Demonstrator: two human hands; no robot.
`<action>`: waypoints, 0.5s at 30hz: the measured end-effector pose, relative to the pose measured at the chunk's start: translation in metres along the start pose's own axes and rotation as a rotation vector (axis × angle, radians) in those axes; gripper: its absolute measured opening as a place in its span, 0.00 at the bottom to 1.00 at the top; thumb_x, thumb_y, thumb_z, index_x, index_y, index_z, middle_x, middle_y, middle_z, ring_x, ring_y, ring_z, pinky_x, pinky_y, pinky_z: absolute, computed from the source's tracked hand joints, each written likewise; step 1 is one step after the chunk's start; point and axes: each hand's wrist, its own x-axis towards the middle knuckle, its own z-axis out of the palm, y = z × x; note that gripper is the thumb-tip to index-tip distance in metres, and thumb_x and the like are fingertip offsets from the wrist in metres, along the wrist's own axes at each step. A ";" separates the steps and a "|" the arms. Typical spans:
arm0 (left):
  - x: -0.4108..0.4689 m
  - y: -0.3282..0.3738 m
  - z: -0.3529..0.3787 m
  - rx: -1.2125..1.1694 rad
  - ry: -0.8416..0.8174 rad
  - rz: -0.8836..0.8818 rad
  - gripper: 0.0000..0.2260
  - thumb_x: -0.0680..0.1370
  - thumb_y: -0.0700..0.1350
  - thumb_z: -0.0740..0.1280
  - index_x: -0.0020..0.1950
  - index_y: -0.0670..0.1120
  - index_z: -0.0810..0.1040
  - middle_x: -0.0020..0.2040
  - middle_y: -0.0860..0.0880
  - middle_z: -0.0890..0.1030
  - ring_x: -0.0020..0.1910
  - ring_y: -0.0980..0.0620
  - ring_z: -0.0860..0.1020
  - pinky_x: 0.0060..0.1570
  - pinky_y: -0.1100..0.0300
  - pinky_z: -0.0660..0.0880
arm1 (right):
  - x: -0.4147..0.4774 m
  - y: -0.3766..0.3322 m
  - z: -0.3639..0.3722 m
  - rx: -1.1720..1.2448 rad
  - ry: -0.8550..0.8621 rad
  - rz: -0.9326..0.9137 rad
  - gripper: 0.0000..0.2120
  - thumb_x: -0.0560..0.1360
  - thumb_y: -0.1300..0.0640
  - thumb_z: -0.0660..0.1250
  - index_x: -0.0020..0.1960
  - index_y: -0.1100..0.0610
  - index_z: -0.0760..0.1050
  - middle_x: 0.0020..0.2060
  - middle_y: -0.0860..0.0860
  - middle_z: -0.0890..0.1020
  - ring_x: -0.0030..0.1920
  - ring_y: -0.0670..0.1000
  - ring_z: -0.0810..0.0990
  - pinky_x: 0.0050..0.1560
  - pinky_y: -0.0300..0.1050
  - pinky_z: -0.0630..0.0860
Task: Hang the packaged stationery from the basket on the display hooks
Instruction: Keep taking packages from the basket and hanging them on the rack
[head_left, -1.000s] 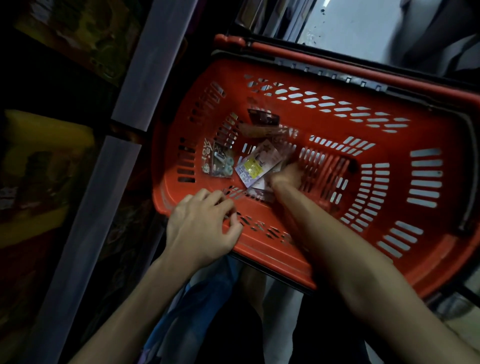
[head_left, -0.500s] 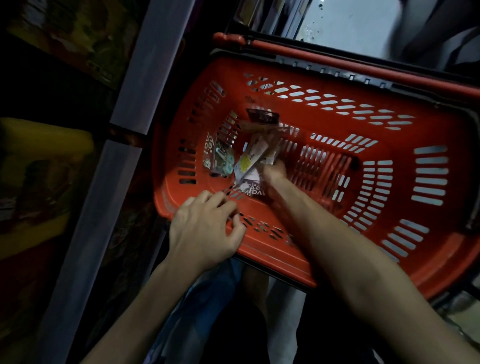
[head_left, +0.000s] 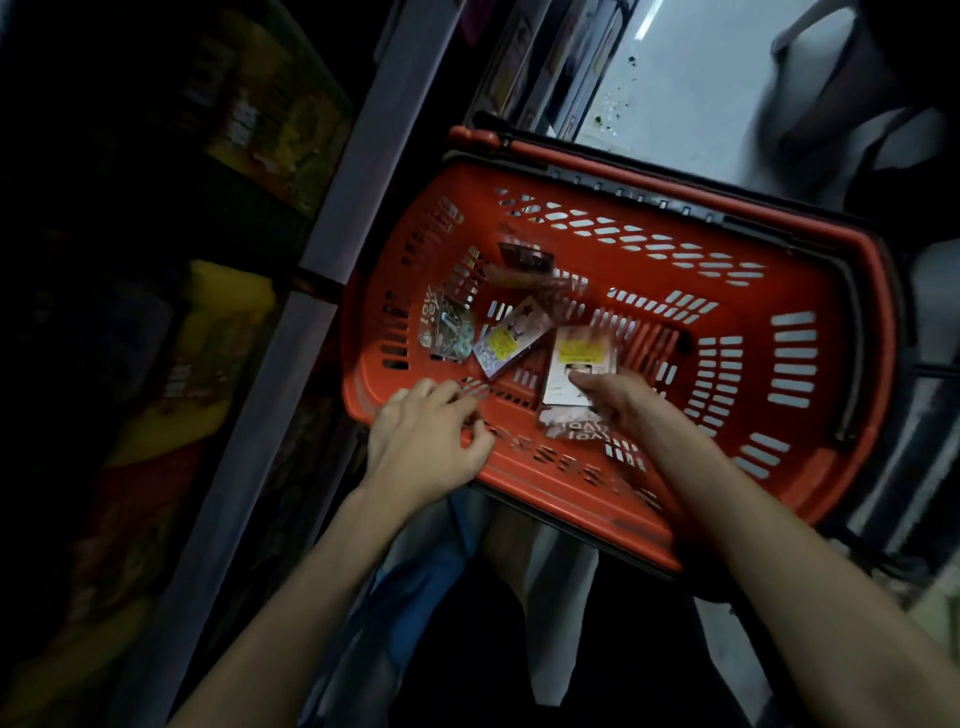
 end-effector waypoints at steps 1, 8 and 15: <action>0.000 0.001 -0.001 0.003 -0.005 -0.009 0.22 0.77 0.60 0.53 0.52 0.53 0.85 0.51 0.55 0.82 0.53 0.49 0.77 0.54 0.52 0.71 | -0.010 0.001 -0.003 -0.011 0.033 -0.033 0.07 0.75 0.60 0.76 0.43 0.58 0.78 0.20 0.47 0.76 0.16 0.43 0.70 0.18 0.33 0.64; 0.001 0.012 -0.012 -0.031 -0.017 -0.085 0.17 0.80 0.58 0.60 0.60 0.55 0.85 0.58 0.54 0.84 0.60 0.48 0.77 0.61 0.53 0.69 | -0.064 0.014 -0.029 -0.009 0.232 -0.290 0.07 0.72 0.50 0.76 0.47 0.52 0.83 0.46 0.54 0.88 0.46 0.58 0.87 0.54 0.61 0.84; -0.001 0.018 -0.024 -0.070 -0.057 -0.098 0.16 0.80 0.58 0.63 0.60 0.53 0.84 0.61 0.50 0.84 0.63 0.46 0.79 0.62 0.51 0.70 | -0.178 0.011 -0.044 -0.052 0.316 -0.622 0.06 0.79 0.59 0.72 0.54 0.53 0.83 0.42 0.48 0.85 0.43 0.49 0.84 0.43 0.44 0.79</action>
